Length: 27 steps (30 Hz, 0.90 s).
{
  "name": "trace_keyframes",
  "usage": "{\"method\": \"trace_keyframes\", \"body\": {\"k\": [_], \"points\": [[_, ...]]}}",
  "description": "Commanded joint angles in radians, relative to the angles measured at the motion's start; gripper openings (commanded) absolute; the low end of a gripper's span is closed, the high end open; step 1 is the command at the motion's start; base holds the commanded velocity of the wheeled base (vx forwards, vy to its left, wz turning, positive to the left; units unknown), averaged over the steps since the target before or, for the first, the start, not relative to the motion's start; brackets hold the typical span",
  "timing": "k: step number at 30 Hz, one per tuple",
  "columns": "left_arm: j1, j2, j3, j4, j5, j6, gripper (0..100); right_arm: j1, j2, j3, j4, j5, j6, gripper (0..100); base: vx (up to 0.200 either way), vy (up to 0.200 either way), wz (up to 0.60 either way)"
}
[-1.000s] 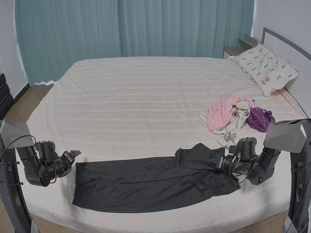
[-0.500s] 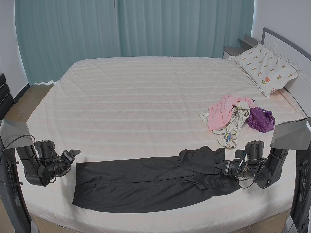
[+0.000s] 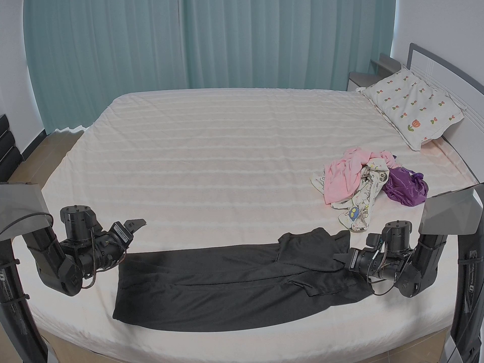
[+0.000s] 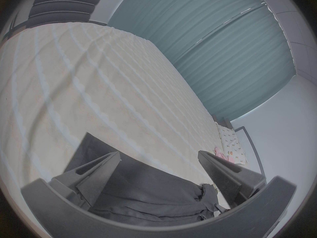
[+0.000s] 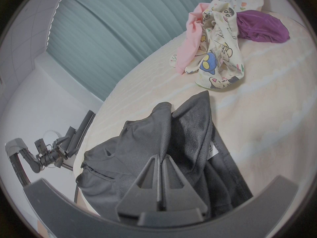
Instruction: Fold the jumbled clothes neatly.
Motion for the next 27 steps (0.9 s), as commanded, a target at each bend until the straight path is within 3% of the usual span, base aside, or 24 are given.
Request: {"method": "trace_keyframes", "body": {"k": [1, 11, 27], "points": [[-0.078, -0.003, 0.008, -0.003, 0.017, -0.025, 100, 0.003, 0.016, 0.004, -0.024, 0.000, 0.040, 0, 0.000, 0.000, 0.00], [-0.098, 0.021, 0.008, 0.000, 0.017, -0.036, 100, 0.015, 0.017, -0.003, -0.028, 0.002, 0.060, 0, 0.000, 0.000, 0.00], [-0.172, 0.028, 0.019, 0.000, 0.019, -0.048, 100, 0.023, 0.039, 0.004, -0.100, 0.000, 0.060, 0, 0.000, -0.200, 0.00]]}}
